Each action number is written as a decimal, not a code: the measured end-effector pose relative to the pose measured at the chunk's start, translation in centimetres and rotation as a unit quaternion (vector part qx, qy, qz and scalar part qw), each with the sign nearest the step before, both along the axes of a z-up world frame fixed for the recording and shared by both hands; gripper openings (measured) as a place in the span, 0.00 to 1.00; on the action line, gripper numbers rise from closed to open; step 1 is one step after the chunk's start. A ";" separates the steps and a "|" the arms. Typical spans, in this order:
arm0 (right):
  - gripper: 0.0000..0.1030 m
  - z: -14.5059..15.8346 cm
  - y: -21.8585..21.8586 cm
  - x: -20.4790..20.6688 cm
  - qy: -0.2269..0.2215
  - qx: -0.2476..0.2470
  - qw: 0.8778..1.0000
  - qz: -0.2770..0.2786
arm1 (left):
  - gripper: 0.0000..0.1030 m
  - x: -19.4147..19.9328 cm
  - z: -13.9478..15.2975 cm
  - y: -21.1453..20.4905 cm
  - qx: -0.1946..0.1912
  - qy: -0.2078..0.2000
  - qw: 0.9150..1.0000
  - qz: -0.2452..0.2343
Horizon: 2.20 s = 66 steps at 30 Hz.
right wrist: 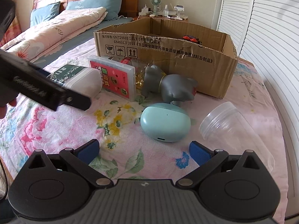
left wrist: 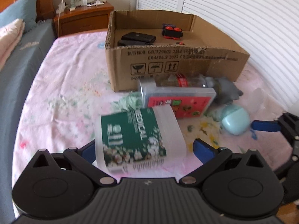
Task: Organize rigid objects
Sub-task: 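Grasp the MEDICAL cotton swab tub with left gripper while right gripper grasps the teal oval case, then carry the tub and teal case into the cardboard box and open both grippers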
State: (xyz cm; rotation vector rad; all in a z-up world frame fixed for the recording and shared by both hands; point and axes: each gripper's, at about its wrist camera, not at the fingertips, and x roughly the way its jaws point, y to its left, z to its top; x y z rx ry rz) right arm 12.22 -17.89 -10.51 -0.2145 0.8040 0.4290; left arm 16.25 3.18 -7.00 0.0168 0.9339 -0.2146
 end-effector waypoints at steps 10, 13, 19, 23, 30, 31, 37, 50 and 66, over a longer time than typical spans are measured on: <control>1.00 -0.1 1.0 1.3 -0.004 0.001 1.000 -0.006 | 0.84 -0.4 -0.3 2.4 -0.002 0.011 1.000 0.016; 1.00 0.0 1.9 1.4 -0.001 -0.001 1.000 0.018 | 0.84 -0.7 -0.2 2.8 0.004 0.008 1.000 0.015; 1.00 0.1 2.1 2.4 0.000 -0.001 1.000 0.019 | 0.85 -0.3 0.0 2.6 0.008 -0.003 1.000 0.008; 0.99 0.2 2.3 3.4 -0.003 -0.004 1.000 0.013 | 0.85 0.2 0.0 2.1 0.012 -0.005 1.000 -0.002; 0.79 0.7 3.0 3.8 -0.009 -0.009 1.000 0.016 | 0.84 0.8 0.2 2.1 0.015 -0.017 1.000 -0.009; 0.77 0.8 3.0 3.8 -0.009 -0.009 1.000 0.013 | 0.83 0.8 0.3 2.1 0.018 -0.020 1.000 -0.012; 0.64 1.2 3.1 3.6 -0.005 -0.020 1.000 0.001 | 0.80 0.8 0.4 2.2 0.017 -0.014 0.999 -0.029; 0.64 3.5 2.3 2.6 -0.009 -0.024 1.000 0.009 | 0.80 -0.3 3.1 2.4 0.028 -0.017 0.996 -0.086; 0.64 9.8 0.3 3.9 -0.077 -0.024 0.997 0.007 | 0.80 2.4 10.1 0.9 0.023 -0.097 0.988 -0.120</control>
